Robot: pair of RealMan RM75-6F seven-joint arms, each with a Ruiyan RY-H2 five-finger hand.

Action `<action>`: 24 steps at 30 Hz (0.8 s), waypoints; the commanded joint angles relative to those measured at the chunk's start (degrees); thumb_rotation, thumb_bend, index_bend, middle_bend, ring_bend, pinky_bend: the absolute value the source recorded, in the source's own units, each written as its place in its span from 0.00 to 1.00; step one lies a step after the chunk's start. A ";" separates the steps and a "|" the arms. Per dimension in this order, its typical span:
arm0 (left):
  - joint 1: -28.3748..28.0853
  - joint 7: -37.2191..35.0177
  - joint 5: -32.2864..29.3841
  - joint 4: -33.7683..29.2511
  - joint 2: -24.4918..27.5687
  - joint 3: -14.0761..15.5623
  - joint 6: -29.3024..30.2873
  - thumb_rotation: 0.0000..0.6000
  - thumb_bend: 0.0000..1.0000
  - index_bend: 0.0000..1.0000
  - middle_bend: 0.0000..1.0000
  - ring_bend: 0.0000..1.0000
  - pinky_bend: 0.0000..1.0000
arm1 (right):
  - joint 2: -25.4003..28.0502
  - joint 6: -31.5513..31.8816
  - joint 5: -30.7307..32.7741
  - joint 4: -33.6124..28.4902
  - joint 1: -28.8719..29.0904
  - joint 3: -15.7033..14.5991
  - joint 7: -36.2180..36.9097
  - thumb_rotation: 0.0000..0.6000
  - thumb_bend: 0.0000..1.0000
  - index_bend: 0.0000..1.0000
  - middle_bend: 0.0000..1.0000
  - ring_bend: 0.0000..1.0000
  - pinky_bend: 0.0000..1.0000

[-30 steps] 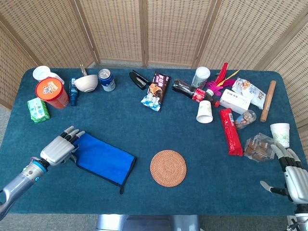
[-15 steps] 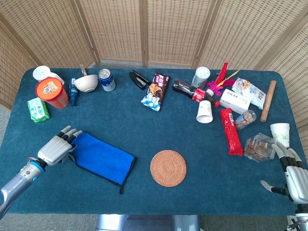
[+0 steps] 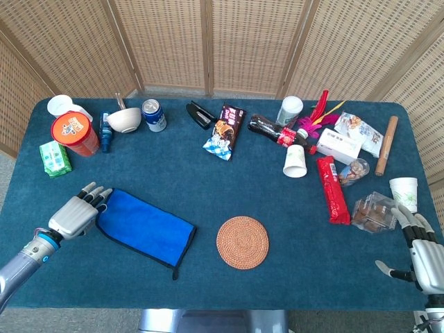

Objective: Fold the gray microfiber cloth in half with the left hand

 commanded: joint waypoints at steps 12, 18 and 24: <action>1.49 -3.77 4.30 5.33 -5.15 -1.24 8.40 1.00 0.53 0.06 0.00 0.00 0.02 | 0.01 0.14 -0.17 -0.11 -0.05 -0.04 -0.01 1.00 0.00 0.00 0.00 0.00 0.00; 2.17 -4.53 4.84 7.37 -7.21 -1.35 10.10 1.00 0.39 0.00 0.00 0.00 0.00 | 0.23 0.43 -0.26 -0.08 -0.16 0.02 0.62 1.00 0.00 0.00 0.00 0.00 0.00; 2.28 -4.18 4.77 7.69 -7.14 -0.47 8.62 1.00 0.38 0.00 0.00 0.00 0.00 | 0.43 0.53 -0.58 -0.03 -0.22 -0.08 1.14 1.00 0.00 0.00 0.00 0.00 0.00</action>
